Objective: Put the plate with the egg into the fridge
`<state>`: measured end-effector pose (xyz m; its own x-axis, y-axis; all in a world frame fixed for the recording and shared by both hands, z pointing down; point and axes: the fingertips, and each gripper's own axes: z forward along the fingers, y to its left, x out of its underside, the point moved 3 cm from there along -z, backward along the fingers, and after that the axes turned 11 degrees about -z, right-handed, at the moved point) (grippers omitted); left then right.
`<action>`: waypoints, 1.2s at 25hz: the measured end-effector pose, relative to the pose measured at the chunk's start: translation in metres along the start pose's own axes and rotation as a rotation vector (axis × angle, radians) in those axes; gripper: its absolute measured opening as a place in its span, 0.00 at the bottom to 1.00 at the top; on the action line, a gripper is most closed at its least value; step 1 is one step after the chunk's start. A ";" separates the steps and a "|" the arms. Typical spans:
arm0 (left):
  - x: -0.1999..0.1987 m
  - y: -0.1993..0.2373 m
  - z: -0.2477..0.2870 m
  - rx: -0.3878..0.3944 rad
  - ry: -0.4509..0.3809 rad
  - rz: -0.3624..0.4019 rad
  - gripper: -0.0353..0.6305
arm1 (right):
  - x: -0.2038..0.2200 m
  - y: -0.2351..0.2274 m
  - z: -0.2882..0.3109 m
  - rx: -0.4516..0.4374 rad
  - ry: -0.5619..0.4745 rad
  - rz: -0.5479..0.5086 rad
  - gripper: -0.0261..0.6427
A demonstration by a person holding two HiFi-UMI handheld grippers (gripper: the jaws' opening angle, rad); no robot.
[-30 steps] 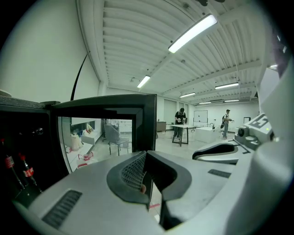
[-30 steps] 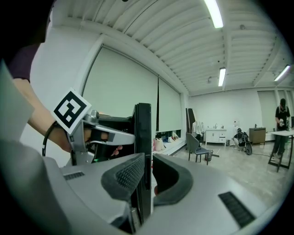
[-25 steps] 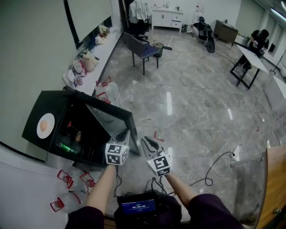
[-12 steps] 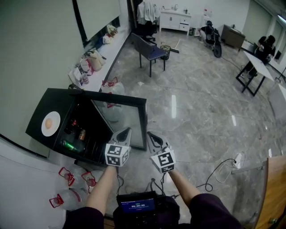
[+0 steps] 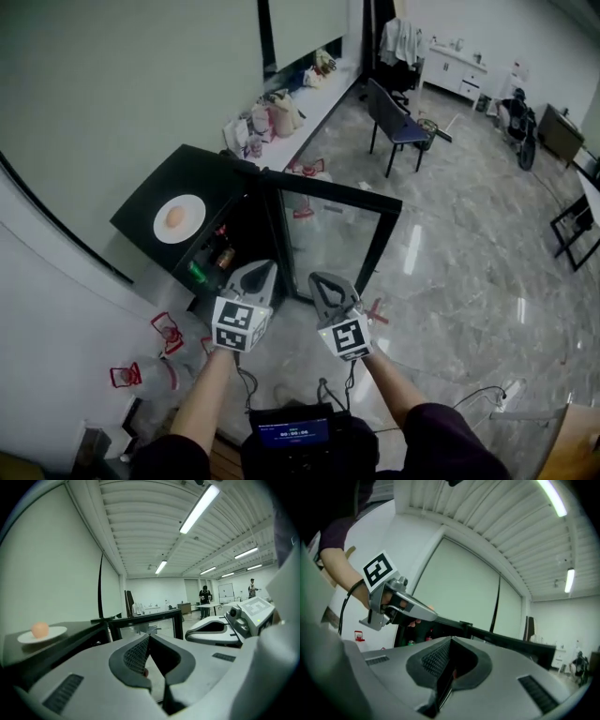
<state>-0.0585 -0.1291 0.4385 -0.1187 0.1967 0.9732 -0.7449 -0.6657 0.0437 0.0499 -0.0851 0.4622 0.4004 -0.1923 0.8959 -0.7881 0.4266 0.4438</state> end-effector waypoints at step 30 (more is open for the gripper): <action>-0.036 0.332 -0.055 0.211 0.953 0.073 0.33 | -0.098 0.110 0.248 -0.607 -0.276 -1.174 0.28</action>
<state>-0.3372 -0.3175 0.4054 -0.7095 0.5874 0.3894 -0.5931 -0.7961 0.1201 -0.1922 -0.2384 0.4276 0.5264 -0.8502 0.0025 0.3108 0.1952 0.9302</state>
